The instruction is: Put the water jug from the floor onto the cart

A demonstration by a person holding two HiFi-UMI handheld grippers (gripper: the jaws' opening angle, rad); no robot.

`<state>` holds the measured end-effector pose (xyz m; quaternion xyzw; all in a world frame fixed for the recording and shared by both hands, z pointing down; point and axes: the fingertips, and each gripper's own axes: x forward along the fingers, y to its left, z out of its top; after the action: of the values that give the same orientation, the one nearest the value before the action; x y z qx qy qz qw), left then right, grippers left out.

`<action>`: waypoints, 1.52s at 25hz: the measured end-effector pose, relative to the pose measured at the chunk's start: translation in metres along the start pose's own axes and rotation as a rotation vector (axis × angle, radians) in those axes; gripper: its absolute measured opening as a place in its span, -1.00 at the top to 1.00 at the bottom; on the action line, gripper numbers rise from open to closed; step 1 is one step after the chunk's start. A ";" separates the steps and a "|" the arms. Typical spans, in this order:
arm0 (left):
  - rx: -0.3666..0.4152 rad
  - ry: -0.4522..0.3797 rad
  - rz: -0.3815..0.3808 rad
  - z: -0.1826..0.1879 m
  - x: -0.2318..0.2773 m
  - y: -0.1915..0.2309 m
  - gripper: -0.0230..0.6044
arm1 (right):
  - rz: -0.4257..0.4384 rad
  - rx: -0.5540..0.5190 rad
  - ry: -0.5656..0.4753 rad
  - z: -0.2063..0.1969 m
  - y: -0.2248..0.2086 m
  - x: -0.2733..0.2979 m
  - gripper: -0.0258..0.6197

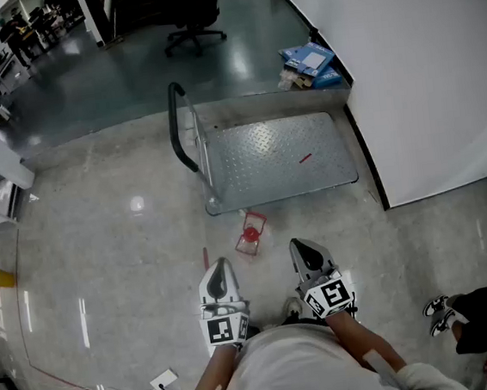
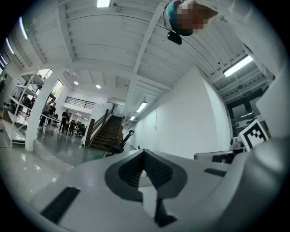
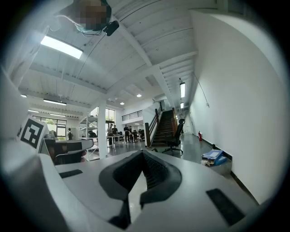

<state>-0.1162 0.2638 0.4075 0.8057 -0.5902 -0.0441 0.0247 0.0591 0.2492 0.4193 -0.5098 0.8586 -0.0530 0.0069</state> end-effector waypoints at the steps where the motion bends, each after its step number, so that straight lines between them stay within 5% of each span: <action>1: 0.000 -0.001 0.000 0.000 0.000 0.000 0.92 | 0.000 0.001 0.000 0.000 0.000 0.000 0.89; 16: 0.016 0.003 0.000 -0.001 -0.006 -0.005 0.92 | -0.010 -0.011 -0.013 -0.005 0.000 -0.005 0.89; 22: 0.040 0.016 0.034 0.004 -0.005 -0.009 0.92 | -0.003 -0.121 0.097 -0.023 -0.014 0.021 0.88; 31: 0.048 0.062 0.089 -0.014 0.011 -0.017 0.92 | 0.149 -0.243 0.345 -0.118 -0.020 0.089 0.88; 38: 0.028 0.114 0.022 -0.048 0.046 0.017 0.92 | 0.169 -0.329 0.623 -0.248 -0.007 0.126 0.88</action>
<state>-0.1139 0.2139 0.4545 0.8005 -0.5974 0.0104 0.0475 -0.0113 0.1563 0.6718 -0.3906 0.8557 -0.0662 -0.3330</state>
